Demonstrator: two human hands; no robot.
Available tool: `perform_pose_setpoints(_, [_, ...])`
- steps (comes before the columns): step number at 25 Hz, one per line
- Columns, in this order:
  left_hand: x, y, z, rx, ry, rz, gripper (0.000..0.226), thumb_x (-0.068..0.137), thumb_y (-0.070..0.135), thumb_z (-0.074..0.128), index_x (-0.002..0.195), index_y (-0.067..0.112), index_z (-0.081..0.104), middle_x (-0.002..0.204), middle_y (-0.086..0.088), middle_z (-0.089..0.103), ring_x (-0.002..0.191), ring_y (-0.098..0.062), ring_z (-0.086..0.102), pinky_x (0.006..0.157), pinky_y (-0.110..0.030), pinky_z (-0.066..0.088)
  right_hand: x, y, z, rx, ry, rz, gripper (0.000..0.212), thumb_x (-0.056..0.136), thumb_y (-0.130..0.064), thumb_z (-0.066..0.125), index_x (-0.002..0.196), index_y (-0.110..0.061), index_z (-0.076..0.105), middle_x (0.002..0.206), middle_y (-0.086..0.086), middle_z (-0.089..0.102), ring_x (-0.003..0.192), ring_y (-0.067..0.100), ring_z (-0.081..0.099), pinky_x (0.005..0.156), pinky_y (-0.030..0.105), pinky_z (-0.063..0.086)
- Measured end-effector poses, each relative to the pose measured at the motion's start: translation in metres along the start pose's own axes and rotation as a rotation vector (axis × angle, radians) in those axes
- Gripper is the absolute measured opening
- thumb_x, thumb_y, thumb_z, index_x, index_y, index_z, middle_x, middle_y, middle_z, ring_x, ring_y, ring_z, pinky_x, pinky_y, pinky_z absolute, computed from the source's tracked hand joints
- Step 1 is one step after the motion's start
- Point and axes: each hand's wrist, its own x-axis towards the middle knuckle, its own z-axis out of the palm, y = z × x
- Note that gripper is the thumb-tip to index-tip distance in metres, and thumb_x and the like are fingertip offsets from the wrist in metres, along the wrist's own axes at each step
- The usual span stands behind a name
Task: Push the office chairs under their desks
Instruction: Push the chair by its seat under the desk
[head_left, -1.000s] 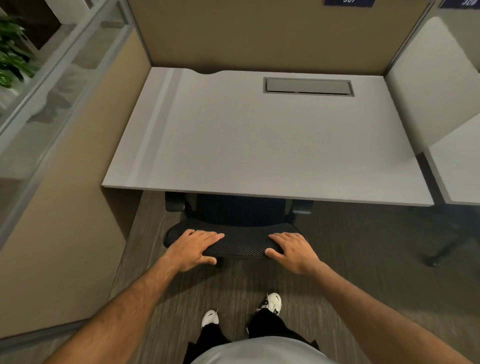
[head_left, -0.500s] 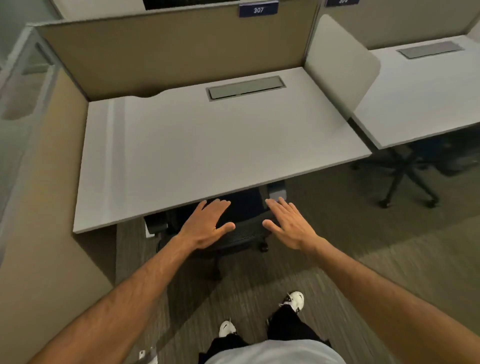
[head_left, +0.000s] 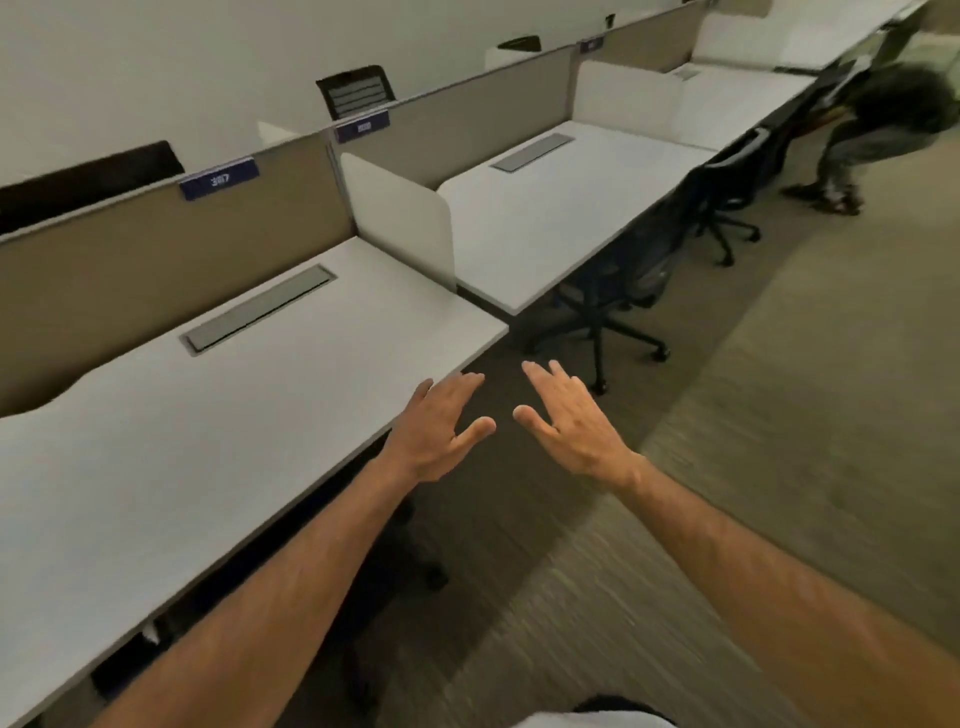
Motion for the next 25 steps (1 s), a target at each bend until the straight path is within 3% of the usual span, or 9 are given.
perform_pose_setpoints(3, [0.089,0.093,0.053,-0.018,-0.064,0.167,0.070,0.102,0.068,0.033,0.159,0.028,0.026,0.164,0.004,0.031,0.153,-0.010,0.017,0.127,-0.044,0.011,-0.041,0.100,-0.077,0.007,0.081,0.143,0.080,0.099,-0.073,0.026,0.163,-0.027,0.011,0.171,-0.003,0.014,0.157,0.017,0.000,0.127,0.050,0.005])
perform_pose_setpoints(6, [0.138,0.151,0.082,-0.035,-0.061,0.270,0.070,0.103,0.067,0.032,0.159,0.026,0.026,0.164,0.004,0.031,0.151,-0.003,0.011,0.126,-0.036,0.003,-0.067,0.158,-0.120,0.006,0.132,0.233,0.079,0.099,-0.072,0.027,0.163,-0.027,0.012,0.171,-0.003,0.014,0.157,0.018,0.000,0.127,0.050,0.004])
perform_pose_setpoints(9, [0.175,0.210,0.111,-0.078,-0.103,0.338,0.067,0.104,0.063,0.033,0.159,0.025,0.027,0.164,0.003,0.032,0.150,-0.002,0.013,0.124,-0.031,0.002,-0.105,0.204,-0.154,0.059,0.185,0.328,0.089,0.091,-0.082,0.020,0.162,-0.029,0.012,0.170,-0.004,0.014,0.157,0.017,-0.001,0.127,0.048,0.002])
perform_pose_setpoints(13, [0.242,0.304,0.157,-0.123,-0.221,0.482,0.069,0.104,0.066,0.028,0.159,0.024,0.027,0.163,0.003,0.034,0.153,-0.008,0.017,0.127,-0.039,0.007,-0.169,0.277,-0.202,0.086,0.309,0.511,0.097,0.085,-0.087,0.014,0.163,-0.030,0.010,0.171,-0.007,0.010,0.157,0.013,-0.003,0.126,0.043,-0.001])
perform_pose_setpoints(17, [0.282,0.362,0.194,-0.149,-0.286,0.563,0.083,0.097,0.076,0.018,0.159,0.023,0.028,0.163,0.001,0.035,0.153,-0.012,0.020,0.126,-0.037,0.007,-0.213,0.329,-0.224,0.081,0.376,0.646,0.098,0.084,-0.090,0.011,0.163,-0.031,0.009,0.171,-0.007,0.009,0.157,0.012,-0.004,0.128,0.048,0.002])
perform_pose_setpoints(25, [0.380,0.440,0.273,-0.165,-0.348,0.650,0.074,0.101,0.070,0.026,0.159,0.025,0.028,0.162,0.001,0.037,0.153,-0.012,0.022,0.126,-0.036,0.007,-0.215,0.436,-0.284,0.054,0.424,0.726,0.106,0.080,-0.093,0.008,0.163,-0.028,0.009,0.171,-0.004,0.011,0.157,0.015,-0.002,0.128,0.046,0.006])
